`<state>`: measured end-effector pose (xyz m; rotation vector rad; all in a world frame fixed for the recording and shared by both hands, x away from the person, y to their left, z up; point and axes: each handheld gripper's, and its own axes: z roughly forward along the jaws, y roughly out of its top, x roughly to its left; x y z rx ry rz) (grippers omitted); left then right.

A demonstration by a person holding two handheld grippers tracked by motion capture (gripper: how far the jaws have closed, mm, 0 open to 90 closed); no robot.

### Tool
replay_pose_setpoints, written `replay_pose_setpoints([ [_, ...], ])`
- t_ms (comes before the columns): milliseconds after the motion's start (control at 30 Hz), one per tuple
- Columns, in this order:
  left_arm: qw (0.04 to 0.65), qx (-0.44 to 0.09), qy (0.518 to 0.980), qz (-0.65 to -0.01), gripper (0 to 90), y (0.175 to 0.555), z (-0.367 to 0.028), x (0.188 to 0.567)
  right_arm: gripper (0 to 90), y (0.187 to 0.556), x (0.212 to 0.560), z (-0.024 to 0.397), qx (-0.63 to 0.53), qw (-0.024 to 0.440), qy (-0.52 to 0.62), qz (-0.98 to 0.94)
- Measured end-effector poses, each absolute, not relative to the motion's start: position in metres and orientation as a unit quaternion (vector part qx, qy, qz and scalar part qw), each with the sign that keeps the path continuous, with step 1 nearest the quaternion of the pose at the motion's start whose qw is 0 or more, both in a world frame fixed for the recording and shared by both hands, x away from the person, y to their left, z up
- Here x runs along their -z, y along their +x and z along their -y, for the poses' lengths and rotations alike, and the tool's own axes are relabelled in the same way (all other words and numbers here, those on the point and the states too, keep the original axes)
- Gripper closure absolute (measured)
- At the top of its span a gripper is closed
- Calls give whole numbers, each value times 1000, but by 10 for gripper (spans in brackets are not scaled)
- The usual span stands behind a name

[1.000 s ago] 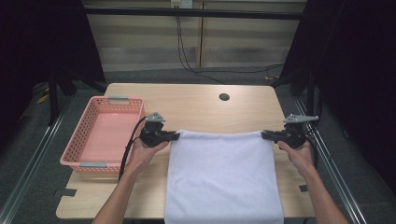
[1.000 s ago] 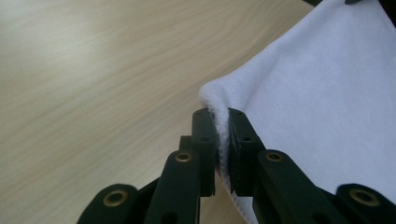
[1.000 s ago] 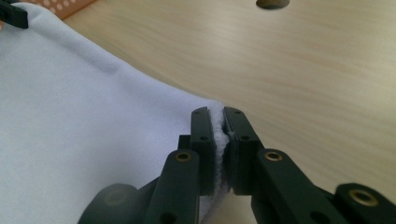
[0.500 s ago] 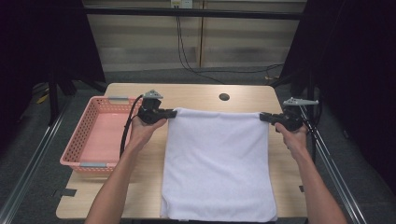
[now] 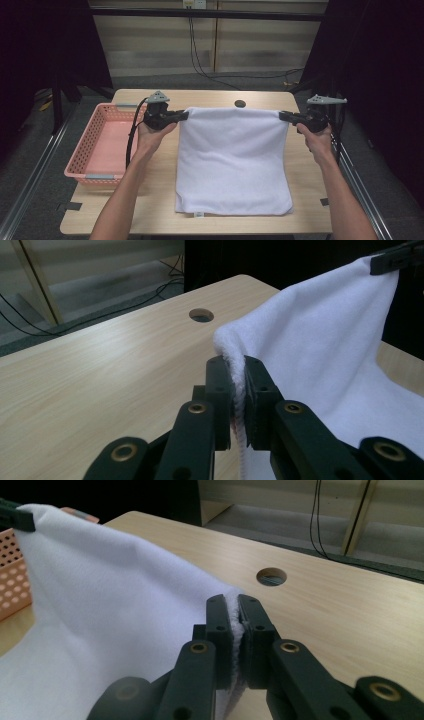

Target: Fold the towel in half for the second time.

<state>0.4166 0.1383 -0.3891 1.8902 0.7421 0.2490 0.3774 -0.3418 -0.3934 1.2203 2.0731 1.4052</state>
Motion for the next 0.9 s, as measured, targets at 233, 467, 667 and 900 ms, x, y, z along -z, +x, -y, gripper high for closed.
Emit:
replay_pose_setpoints([
  [233, 535, -98, 787, -290, 833, 374, -150, 396, 837, 333, 398, 348, -516, 153, 403, -741],
  [467, 520, -83, 802, -281, 828, 338, -158, 410, 834, 294, 421, 349, -505, 132, 396, -756],
  [667, 514, -54, 812, -271, 825, 306, -162, 429, 824, 260, 433, 345, -476, 121, 389, -779],
  [900, 473, -22, 842, -259, 805, 273, -168, 455, 804, 215, 454, 344, -452, 93, 386, -799],
])
